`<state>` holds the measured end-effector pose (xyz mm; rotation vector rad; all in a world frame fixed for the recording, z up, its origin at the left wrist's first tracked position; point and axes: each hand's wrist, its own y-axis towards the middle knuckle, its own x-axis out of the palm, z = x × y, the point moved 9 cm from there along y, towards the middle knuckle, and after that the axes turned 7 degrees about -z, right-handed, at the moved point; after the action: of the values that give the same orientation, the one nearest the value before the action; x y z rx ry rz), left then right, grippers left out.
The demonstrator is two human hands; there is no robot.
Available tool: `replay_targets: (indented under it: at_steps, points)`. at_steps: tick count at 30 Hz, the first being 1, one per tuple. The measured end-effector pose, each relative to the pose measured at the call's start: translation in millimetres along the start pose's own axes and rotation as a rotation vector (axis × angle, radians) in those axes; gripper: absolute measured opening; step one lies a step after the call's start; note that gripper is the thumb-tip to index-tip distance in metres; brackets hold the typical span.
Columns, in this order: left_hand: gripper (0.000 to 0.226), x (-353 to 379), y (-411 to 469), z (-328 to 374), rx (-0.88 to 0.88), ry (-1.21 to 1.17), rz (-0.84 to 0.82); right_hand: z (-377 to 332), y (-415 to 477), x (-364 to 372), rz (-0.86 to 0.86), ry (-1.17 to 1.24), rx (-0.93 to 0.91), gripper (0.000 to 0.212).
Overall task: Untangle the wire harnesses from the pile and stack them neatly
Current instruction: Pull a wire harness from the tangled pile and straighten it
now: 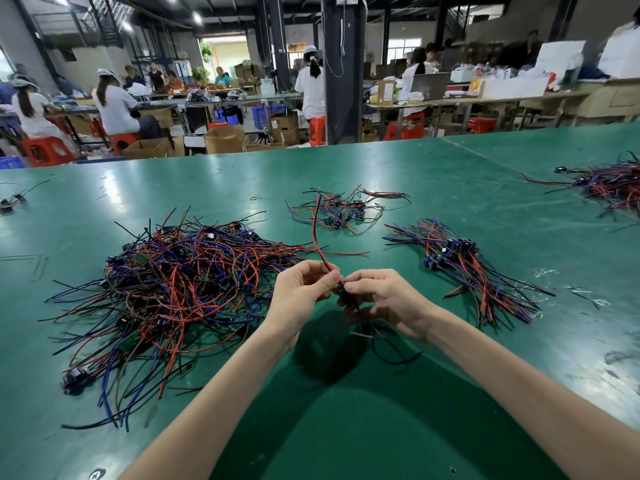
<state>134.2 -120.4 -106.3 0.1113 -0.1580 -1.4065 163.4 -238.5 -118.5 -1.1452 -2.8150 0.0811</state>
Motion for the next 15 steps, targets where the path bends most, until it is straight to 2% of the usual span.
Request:
replay_targets:
  at_steps: [5,15]
  points:
    - [0.013,0.0,-1.2,4.2,0.035,0.042,0.023,-1.0,-1.0,-1.1,0.026,-0.005,-0.024,0.009]
    - [0.012,4.8,-4.4,9.2,0.084,0.047,0.044,-2.5,-0.6,-2.6,0.034,-0.001,-0.016,0.020]
